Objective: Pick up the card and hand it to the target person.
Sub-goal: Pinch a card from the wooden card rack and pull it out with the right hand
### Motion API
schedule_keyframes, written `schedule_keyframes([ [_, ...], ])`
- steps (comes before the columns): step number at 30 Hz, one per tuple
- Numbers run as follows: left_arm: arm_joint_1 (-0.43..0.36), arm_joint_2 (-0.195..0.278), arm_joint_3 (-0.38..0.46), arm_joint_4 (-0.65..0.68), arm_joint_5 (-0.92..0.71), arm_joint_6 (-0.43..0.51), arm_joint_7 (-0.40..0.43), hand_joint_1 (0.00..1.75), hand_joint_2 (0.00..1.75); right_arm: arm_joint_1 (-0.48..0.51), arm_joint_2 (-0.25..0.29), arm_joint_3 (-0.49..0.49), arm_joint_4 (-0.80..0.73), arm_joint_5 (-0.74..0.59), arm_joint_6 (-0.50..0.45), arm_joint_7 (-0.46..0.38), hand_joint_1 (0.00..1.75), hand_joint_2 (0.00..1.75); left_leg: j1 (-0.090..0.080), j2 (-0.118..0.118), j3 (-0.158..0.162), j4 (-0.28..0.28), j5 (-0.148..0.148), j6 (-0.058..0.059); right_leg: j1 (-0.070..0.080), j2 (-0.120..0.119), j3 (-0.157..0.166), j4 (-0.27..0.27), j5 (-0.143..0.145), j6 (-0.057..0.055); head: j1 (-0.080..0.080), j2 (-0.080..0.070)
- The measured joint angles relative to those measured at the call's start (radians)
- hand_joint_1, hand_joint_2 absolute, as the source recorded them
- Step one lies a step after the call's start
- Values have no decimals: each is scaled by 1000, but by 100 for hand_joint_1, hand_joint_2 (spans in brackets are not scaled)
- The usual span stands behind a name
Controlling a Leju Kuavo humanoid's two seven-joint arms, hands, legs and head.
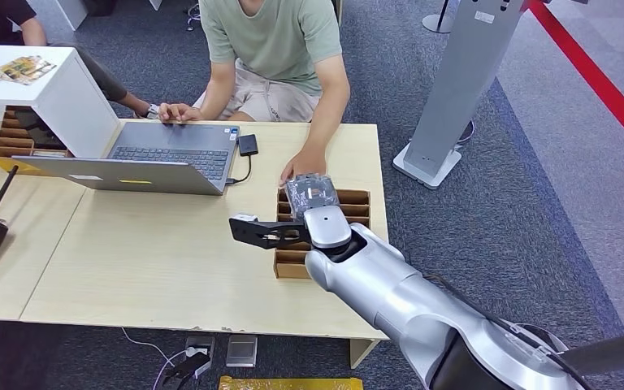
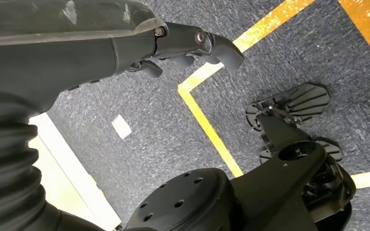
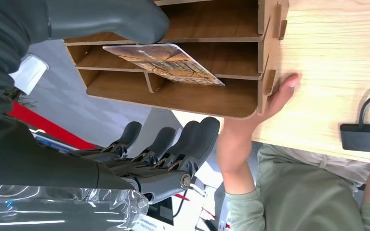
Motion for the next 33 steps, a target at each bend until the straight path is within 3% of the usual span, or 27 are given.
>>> schedule_keyframes([
  [19, -3, 0, -2, 0, 6, -1, -1, 0, 175, 2, 0, 6, 2, 26, -8, 8, 70, 175, 0, 0, 0, 0, 0, 0, 0, 0, 0, 0, 0, 0, 0, 0],
  [23, -4, 0, -12, 0, 12, 1, -2, 0, 175, 4, 0, 7, 4, 45, -7, 16, 125, 175, 0, 0, 0, 0, 0, 0, 0, 0, 0, 0, 0, 0, 0, 0],
  [26, -4, 0, -14, 0, 15, 4, -4, 0, 175, 5, 0, 8, 5, 59, -9, 20, 139, 175, 0, 0, 0, 0, 0, 0, 0, 0, 0, 0, 0, 0, 0, 0],
  [30, -4, 0, -15, 0, 17, 7, -5, 0, 175, 5, 0, 8, 5, 74, -13, 27, 175, 175, 0, 0, 0, 0, 0, 0, 0, 0, 0, 0, 0, 0, 0, 0],
  [33, -4, 0, -16, 0, 17, 5, -5, 0, 175, 4, 0, 8, 6, 77, -15, 33, 175, 175, 0, 0, 0, 0, 0, 0, 0, 0, 0, 0, 0, 0, 0, 0],
])
